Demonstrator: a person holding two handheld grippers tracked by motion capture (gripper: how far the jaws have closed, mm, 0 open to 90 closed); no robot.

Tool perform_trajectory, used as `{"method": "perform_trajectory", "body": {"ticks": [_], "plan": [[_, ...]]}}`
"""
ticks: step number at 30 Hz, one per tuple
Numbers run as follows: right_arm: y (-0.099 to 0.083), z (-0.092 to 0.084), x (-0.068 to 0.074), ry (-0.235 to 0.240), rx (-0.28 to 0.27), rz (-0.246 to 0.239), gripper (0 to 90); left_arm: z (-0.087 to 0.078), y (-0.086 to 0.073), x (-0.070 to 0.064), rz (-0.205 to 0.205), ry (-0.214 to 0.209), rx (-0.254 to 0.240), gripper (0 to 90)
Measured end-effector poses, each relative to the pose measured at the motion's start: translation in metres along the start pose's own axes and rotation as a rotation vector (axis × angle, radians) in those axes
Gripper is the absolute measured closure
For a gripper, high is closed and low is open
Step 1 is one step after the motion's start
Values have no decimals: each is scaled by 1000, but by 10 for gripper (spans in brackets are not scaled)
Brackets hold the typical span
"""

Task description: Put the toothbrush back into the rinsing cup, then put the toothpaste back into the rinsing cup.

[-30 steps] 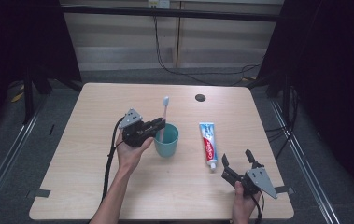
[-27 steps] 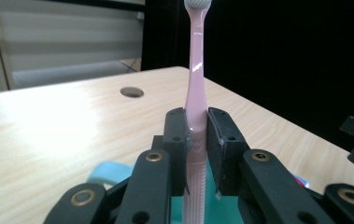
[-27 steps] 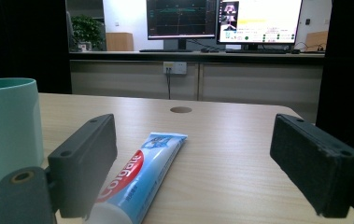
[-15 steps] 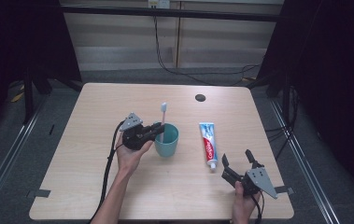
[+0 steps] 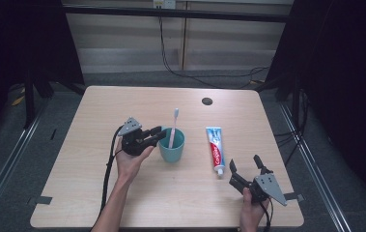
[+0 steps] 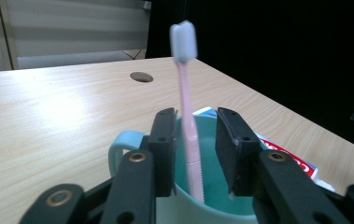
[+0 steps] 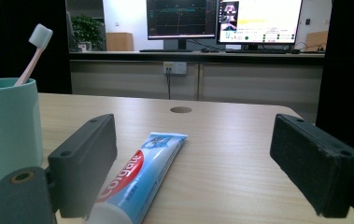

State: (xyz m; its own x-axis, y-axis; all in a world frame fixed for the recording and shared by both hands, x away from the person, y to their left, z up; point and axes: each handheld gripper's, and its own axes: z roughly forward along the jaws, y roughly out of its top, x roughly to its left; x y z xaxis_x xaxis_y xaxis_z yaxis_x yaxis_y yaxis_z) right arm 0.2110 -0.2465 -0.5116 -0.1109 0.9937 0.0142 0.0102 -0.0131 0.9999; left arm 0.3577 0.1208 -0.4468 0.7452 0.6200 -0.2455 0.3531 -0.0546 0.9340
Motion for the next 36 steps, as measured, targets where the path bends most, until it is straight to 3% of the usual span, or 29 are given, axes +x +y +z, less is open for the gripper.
{"method": "perform_trajectory", "body": {"ticks": [8,14,18,19,25,29,32,36], "plan": [[0,0,0,0,0,0,142,-9,0,4,-7,-14,-6,479],[0,0,0,2,0,-1,142,-20,-1,6,32,64,17,368],[0,0,0,2,1,-1,142,-26,-3,3,27,77,5,298],[0,0,0,1,2,0,143,-27,-3,2,43,86,11,288],[0,0,0,0,0,0,140,-34,-8,3,40,102,25,171],[0,0,0,-1,2,1,140,-43,-14,9,22,89,21,158],[0,0,0,-2,2,0,140,-52,-20,13,65,100,26,156],[0,0,0,-5,2,0,140,-65,-30,16,59,98,14,156]]}}
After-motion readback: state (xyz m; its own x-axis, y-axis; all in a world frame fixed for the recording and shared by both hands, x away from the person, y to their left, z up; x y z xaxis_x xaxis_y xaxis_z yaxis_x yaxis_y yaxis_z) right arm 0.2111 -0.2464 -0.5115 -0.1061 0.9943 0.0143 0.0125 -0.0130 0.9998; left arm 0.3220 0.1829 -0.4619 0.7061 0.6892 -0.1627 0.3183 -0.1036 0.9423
